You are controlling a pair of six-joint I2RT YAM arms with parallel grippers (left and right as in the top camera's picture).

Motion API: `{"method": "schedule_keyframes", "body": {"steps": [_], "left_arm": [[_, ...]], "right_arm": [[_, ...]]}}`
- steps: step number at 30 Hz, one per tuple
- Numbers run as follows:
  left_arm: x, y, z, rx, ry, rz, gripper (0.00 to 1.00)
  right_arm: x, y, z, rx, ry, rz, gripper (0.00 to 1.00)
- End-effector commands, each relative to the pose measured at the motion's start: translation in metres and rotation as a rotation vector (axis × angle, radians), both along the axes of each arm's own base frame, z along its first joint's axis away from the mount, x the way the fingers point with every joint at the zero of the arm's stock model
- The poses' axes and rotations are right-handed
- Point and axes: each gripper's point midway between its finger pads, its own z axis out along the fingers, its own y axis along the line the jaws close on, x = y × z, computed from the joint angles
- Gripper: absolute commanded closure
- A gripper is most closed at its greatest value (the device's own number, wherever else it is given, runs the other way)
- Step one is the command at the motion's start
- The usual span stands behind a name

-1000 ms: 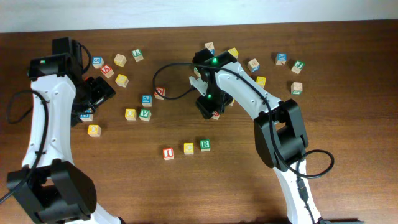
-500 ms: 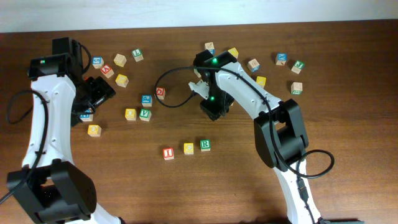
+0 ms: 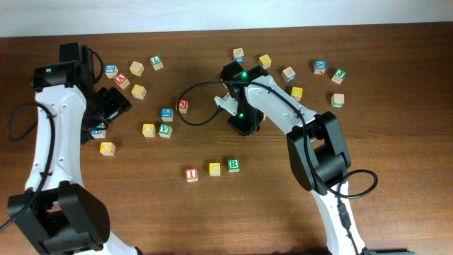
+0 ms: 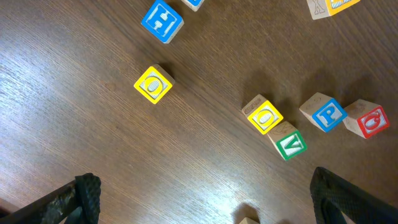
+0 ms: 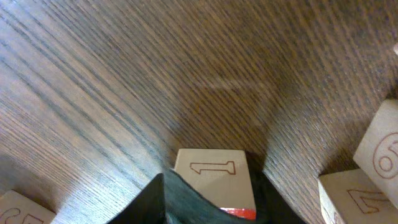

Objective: Spell out ICRA
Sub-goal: 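Carry the red A block down and place it right of the R, then lift the right gripper away and move both arms toward the word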

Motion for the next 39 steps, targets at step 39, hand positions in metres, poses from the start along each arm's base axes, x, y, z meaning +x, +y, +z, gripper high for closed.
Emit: {"method": "schedule_keyframes", "body": {"steps": [39], "left_arm": [[0.000, 0.001, 0.006, 0.003, -0.020, 0.012, 0.01]], "right_arm": [[-0.057, -0.075, 0.189, 0.074, -0.114, -0.820, 0.50]]}}
